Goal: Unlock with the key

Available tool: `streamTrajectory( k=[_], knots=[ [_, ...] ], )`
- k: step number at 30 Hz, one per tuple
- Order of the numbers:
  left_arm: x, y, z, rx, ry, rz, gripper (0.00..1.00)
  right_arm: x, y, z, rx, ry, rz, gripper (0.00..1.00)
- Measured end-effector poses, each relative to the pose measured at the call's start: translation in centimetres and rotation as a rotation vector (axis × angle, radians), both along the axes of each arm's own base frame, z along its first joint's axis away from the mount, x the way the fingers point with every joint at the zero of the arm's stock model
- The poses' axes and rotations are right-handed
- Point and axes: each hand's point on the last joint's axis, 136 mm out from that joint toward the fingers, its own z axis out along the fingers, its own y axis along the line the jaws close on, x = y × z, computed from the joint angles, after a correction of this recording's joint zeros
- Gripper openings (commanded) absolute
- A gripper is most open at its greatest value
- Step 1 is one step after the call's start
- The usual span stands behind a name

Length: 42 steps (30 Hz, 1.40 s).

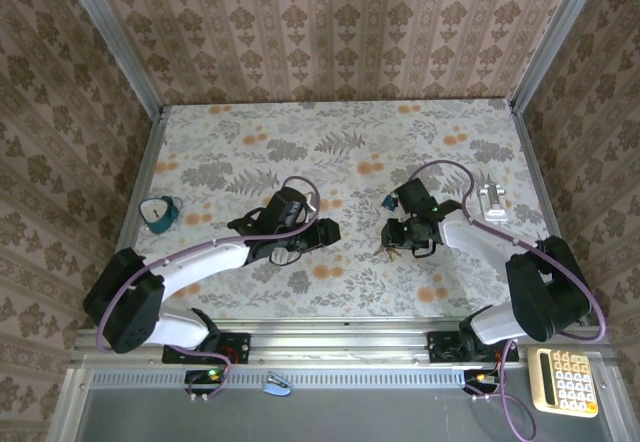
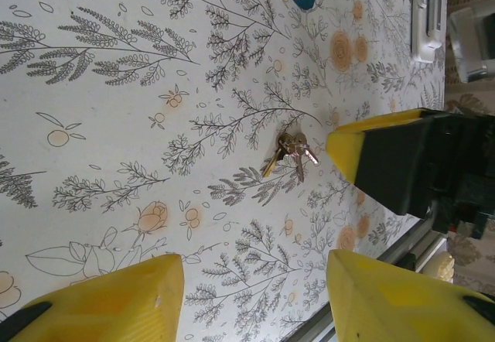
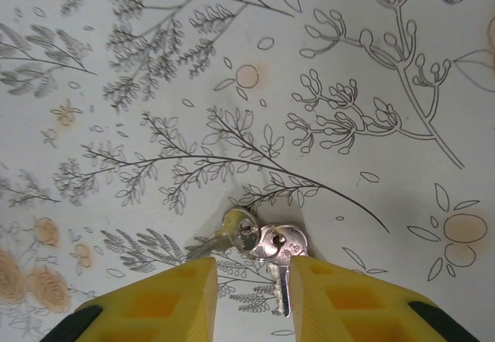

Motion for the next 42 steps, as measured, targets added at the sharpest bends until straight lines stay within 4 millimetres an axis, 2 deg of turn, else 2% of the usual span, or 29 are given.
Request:
streamTrajectory(
  k=[12, 25, 30, 42],
  knots=[
    [0.2, -0.2, 0.3, -0.015, -0.011, -0.001, 0.52, -0.6, -0.1, -1.9, -0.025, 0.059, 0.026, 0.31],
    [0.3, -0.4, 0.3, -0.036, -0.015, 0.009, 0.52, -0.8, 0.4, -2.4, -0.034, 0.069, 0.05, 0.31],
    [0.3, -0.4, 0.2, -0.039, -0.008, 0.014, 0.52, -0.3, 0.7, -2.5, -0.04, 0.054, 0.057, 0.29],
    [0.2, -0.6, -0.2, -0.049, 0.002, 0.01, 0.52, 0.4, 0.4, -2.4, -0.108, 0.013, 0.073, 0.32]
  ],
)
